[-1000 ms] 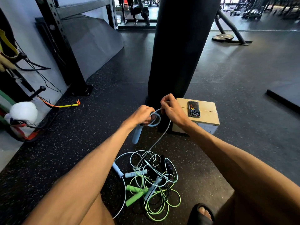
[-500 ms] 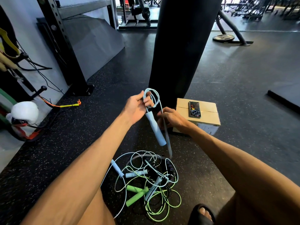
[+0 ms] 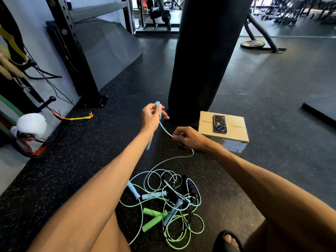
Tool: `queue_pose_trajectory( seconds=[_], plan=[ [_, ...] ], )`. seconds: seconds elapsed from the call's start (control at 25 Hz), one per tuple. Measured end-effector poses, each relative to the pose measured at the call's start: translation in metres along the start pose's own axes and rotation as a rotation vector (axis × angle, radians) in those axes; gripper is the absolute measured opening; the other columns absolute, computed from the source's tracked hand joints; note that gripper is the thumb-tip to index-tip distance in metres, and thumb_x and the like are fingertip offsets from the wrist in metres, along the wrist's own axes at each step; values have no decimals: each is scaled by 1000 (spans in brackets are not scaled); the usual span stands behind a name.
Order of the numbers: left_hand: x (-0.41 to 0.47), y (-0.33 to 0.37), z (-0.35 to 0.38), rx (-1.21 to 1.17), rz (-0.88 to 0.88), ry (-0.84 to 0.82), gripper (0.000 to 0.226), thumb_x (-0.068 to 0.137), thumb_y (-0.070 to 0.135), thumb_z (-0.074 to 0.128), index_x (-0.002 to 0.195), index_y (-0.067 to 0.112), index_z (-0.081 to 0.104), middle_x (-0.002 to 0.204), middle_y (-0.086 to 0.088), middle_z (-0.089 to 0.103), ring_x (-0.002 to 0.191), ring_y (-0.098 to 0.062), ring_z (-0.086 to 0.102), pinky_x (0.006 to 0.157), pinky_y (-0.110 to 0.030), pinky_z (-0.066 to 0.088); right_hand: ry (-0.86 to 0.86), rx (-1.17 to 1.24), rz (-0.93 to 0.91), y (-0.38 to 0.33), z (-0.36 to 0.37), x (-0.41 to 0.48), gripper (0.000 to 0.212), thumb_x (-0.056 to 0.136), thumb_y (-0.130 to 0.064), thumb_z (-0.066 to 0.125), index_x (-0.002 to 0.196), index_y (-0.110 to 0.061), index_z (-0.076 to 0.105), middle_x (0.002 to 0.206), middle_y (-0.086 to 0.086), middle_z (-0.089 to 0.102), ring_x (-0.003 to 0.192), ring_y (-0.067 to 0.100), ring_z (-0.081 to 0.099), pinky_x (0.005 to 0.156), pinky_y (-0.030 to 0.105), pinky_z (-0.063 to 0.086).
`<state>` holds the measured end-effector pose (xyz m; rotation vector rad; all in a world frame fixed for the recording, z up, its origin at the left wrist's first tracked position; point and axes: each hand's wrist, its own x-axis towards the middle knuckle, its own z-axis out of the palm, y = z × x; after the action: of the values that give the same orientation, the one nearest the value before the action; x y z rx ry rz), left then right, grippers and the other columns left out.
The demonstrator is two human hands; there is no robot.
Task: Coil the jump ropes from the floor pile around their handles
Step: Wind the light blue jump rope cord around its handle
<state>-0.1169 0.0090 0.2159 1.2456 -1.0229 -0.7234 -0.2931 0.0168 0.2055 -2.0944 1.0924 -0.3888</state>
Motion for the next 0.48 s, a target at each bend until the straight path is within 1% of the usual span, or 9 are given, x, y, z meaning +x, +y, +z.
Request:
queue_pose_trajectory(
  seconds=[0.04,0.08,0.12,0.2,0.28,0.32,0.36,0.48],
  plan=[
    [-2,-1,1,95,48,-36,18,98,11,52,87,0,61,58,-5,65,50,-11,65,58,-20,52,4,-11,-38,-2,-1,0,15,99,-23,55,102,-11,64,85,10,67,71,20,62,63,33,52],
    [-3,-3,2,181,90,-78,18,97,10,53,86,-3,60,59,-8,65,49,-9,64,56,-19,51,6,-12,-67,-3,-1,0,15,99,-22,54,102,-11,64,85,9,66,71,18,61,64,33,51],
    [-4,-6,2,270,126,-124,19,96,10,55,84,-3,61,61,-10,66,48,-9,63,55,-19,51,9,-8,-86,-4,-1,-1,15,100,-21,53,102,-11,64,85,4,65,71,13,59,64,28,49],
    [-6,-12,0,471,169,-204,20,96,15,55,80,4,62,62,-8,68,49,-8,63,54,-21,49,48,2,-99,-5,-3,-1,16,100,-22,52,99,-13,65,85,-2,64,73,6,57,67,22,44],
    [-9,-14,-2,619,126,-300,26,99,19,50,77,12,61,63,-3,66,53,-4,61,52,-17,45,136,20,-100,-6,-6,0,18,99,-24,53,95,-16,68,82,-7,63,71,1,56,67,20,41],
    [-12,-13,-2,658,88,-357,30,101,19,47,74,14,60,62,-2,64,53,-3,59,51,-14,42,183,39,-97,-5,-8,0,20,99,-25,53,93,-15,69,80,-9,63,69,-1,55,65,18,39],
    [-14,-12,-1,678,53,-415,34,102,18,43,72,15,59,60,-1,63,51,-3,58,50,-14,42,233,69,-93,-5,-10,1,21,99,-24,52,92,-14,70,78,-10,63,67,-1,54,64,17,38],
    [-18,-11,3,604,-64,-587,42,103,22,40,68,15,62,54,-3,57,42,-9,52,49,-22,41,357,236,-66,-4,-19,5,20,98,-22,50,90,-15,68,76,-10,60,65,0,53,61,16,39]
  ],
)
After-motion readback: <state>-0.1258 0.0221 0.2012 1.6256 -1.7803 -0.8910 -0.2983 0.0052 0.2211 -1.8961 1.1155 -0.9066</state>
